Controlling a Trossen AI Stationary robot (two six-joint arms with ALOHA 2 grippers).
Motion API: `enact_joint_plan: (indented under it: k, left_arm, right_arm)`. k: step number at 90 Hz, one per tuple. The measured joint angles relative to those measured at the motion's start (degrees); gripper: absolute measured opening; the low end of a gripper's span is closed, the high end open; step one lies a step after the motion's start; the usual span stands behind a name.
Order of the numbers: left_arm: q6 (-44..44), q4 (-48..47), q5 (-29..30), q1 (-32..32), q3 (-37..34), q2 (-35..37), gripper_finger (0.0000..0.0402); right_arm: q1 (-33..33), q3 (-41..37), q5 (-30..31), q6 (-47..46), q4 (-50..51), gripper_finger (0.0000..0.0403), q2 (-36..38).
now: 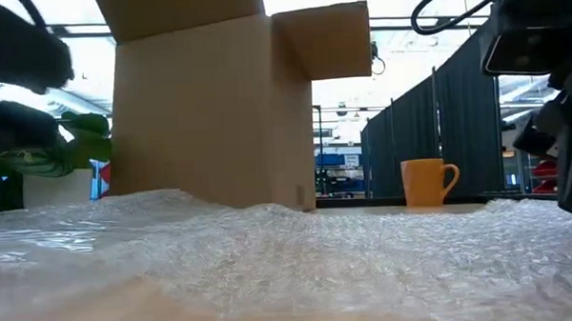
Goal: Wrap mug
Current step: Wrap the orange mug with the bubble wrap
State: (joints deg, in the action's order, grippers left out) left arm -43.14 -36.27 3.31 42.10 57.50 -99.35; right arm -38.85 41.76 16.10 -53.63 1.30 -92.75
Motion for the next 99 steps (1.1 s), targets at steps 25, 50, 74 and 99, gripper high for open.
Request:
enact_joint_plan:
  k: [25,50,74,99]
  left_arm:
    - [-1.1,2.2,2.4,0.2,-1.7,0.3,0.0168]
    - [-4.4,-1.1,2.3,1.1,-2.7,0.3,0.0168]
    - [-15.7,-6.4,-0.9,3.4,-2.9,0.3,0.0168]
    - [-25.7,-17.2,-6.6,6.4,-1.4,1.0,0.0168]
  right_arm:
    - [0.0,0.0,0.9,0.8,-0.1,0.0000,0.0]
    - [-2.9,0.0,-0.6,-6.0,9.6,0.0000,0.0]
    - [-6.8,0.4,-15.0,-15.4,25.3,0.0000,2.2]
    - [-8.8,-0.1,-21.3,-25.9,34.0,0.0000,13.0]
